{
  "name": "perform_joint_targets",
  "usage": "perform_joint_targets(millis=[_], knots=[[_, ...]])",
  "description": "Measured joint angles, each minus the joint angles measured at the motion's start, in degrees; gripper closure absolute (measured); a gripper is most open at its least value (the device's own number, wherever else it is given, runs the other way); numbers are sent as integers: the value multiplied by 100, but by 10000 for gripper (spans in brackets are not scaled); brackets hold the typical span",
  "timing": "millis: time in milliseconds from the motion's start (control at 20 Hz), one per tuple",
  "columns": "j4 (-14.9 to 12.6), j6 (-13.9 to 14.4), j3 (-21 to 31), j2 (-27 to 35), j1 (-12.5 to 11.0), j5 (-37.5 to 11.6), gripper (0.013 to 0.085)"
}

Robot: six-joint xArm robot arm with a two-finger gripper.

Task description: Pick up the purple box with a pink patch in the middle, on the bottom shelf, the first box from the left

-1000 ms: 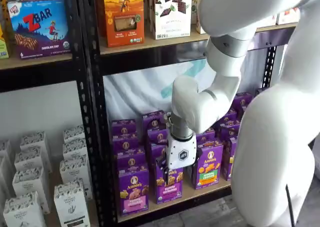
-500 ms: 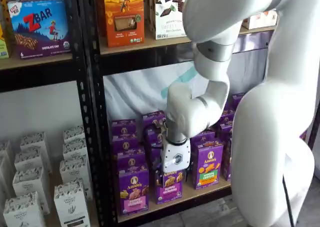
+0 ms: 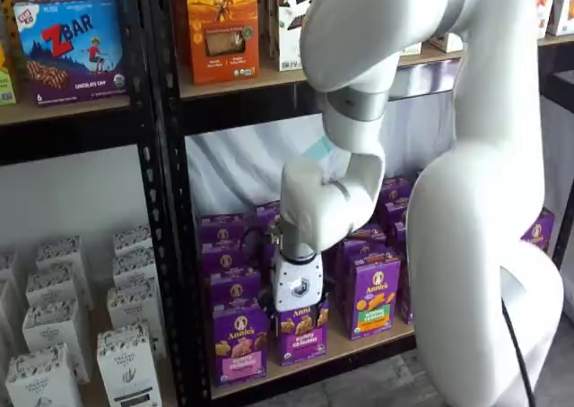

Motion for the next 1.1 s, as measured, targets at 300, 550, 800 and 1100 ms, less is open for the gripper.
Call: perform_joint_targets(millis=[300,550,800,1100], knots=[[-123,213,-790,700,91,100,130],[-151,180,-1329,1033,24,330,130],[-176,77,-1797,1259,-107,591,130],[27,-221,-2263,1490,-204,620,130]])
